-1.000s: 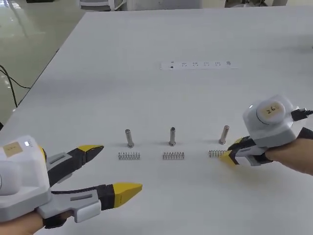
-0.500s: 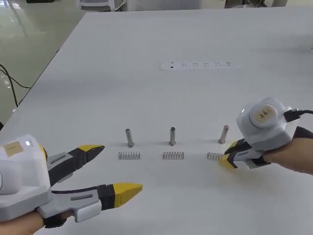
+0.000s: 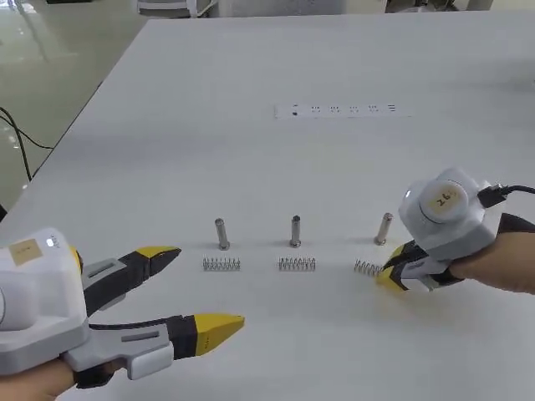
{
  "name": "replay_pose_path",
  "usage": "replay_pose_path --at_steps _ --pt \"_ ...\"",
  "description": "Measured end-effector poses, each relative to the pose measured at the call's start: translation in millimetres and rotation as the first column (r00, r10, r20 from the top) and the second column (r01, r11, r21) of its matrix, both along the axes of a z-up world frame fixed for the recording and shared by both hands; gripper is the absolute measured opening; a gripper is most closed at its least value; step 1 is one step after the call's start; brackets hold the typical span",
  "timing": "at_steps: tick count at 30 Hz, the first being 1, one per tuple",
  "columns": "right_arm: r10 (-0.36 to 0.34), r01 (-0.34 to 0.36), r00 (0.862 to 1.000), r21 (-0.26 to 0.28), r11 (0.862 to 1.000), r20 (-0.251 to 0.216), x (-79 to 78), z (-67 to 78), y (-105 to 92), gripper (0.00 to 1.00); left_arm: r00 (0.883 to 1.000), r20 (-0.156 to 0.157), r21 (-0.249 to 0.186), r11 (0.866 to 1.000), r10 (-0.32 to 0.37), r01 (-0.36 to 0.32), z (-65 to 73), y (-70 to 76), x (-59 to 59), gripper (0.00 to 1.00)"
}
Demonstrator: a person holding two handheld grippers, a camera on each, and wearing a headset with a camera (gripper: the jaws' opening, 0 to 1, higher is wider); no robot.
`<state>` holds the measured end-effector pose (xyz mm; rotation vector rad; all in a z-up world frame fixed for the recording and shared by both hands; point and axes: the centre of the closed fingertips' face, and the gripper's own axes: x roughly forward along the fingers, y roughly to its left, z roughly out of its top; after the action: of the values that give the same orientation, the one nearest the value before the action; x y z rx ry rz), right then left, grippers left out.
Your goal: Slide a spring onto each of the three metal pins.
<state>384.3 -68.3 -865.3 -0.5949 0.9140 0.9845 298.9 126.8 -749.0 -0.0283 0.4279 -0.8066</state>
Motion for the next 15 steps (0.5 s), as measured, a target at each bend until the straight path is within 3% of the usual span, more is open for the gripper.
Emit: replay_pose_path --at_steps 8,15 --pt "-0.013 0.013 1.000 0.014 1.000 -0.012 -2.6 4.0 1.4 0.12 1.000 0.004 0.010 0.999 -0.031 0.031 1.9 -5.0 -0.5 0.73" --pt "-0.006 0.007 1.000 0.030 1.000 -0.021 -10.1 14.9 4.2 0.12 0.995 0.004 0.026 0.994 -0.103 0.103 2.8 -18.0 -3.5 0.72"
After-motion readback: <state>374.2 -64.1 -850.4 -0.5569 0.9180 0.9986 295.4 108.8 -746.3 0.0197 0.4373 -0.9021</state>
